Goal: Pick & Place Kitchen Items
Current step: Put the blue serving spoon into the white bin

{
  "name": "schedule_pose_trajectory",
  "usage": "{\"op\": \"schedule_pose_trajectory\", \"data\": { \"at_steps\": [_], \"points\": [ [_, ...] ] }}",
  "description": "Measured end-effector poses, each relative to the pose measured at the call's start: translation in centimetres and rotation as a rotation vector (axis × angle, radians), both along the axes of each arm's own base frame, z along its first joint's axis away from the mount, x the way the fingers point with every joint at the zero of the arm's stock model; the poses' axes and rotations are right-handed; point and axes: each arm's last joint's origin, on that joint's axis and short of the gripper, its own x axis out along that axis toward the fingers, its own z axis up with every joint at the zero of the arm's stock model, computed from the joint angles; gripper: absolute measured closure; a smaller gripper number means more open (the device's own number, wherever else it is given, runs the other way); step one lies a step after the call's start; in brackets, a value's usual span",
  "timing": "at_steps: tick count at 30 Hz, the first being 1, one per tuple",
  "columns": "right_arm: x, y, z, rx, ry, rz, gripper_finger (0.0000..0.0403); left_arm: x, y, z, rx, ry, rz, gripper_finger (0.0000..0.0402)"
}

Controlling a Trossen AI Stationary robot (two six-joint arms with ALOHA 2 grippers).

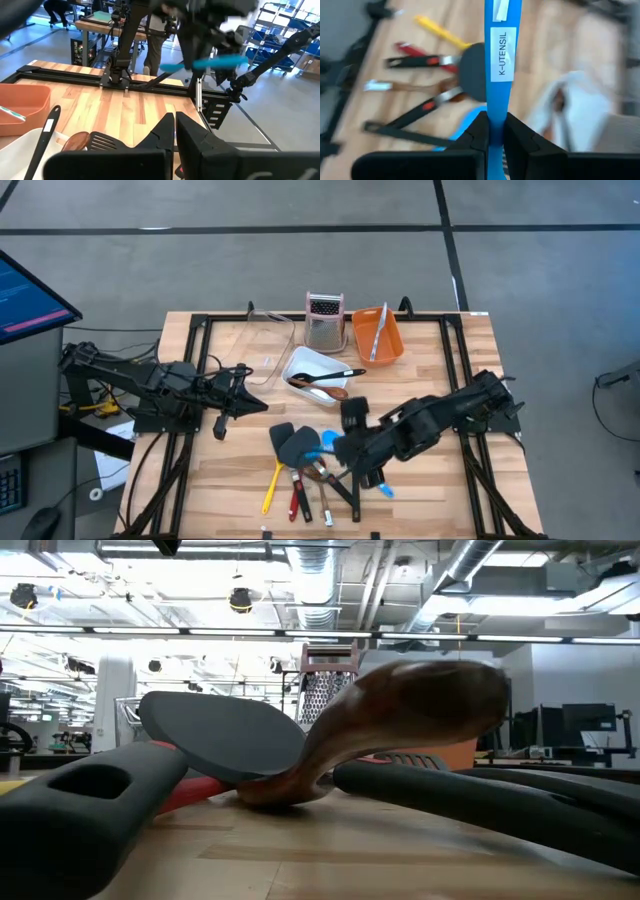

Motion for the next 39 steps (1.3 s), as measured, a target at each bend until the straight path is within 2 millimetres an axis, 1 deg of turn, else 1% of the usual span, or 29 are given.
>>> {"op": "schedule_pose_trajectory", "data": {
  "at_steps": [2,5,7,10,12,16,19,21,24,26,31,34,39],
  "points": [
    [-0.4,-0.5,0.9,-0.056,-0.035,-0.064,0.0378,0.0,0.0,0.0,-0.017,0.002,0.002,0.04],
    [-1.2,-1.3,1.7,-0.148,-0.068,-0.178,0.0378,0.0,0.0,0.0,-0.053,0.005,0.006,0.04],
    [-1.7,-1.6,1.8,-0.21,-0.095,-0.262,0.0378,0.0,0.0,0.0,-0.076,0.008,0.008,0.04],
    [-1.5,-2.0,1.9,-0.252,-0.157,-0.348,0.0378,0.5,-0.1,0.2,-0.123,-0.014,0.011,0.04],
    [-1.5,-2.2,1.9,-0.265,-0.179,-0.379,0.0378,1.3,-0.4,0.4,-0.136,-0.063,0.008,0.04],
    [-1.1,-2.9,1.9,-0.277,-0.206,-0.439,0.0378,3.4,-1.3,0.4,-0.073,-0.159,-0.011,0.04],
    [-0.9,-3.4,1.9,-0.301,-0.231,-0.474,0.0378,4.9,-2.1,-0.4,-0.017,-0.179,-0.027,0.04],
    [-1.0,-3.7,2.2,-0.299,-0.236,-0.482,0.0378,5.7,-2.5,-1.2,-0.006,-0.149,-0.029,0.04],
    [-1.0,-3.9,2.2,-0.285,-0.224,-0.481,0.0378,6.4,-3.2,-2.1,0.003,-0.11,-0.031,0.04],
    [-1.0,-3.9,2.2,-0.283,-0.221,-0.479,0.0378,6.5,-3.6,-2.4,0.006,-0.099,-0.046,0.04],
    [-0.8,-3.6,2.2,-0.241,-0.217,-0.453,0.0378,6.1,-4.1,-2.2,0.0,-0.112,-0.071,0.04],
    [-0.3,-3.3,2.4,-0.183,-0.196,-0.34,0.0378,5.7,-4.0,-1.7,-0.006,-0.133,-0.072,0.04],
    [1.8,-3.6,3.5,0.004,-0.252,-0.108,0.0378,4.9,-3.7,-0.7,-0.021,-0.176,-0.073,0.04]
  ]
}}
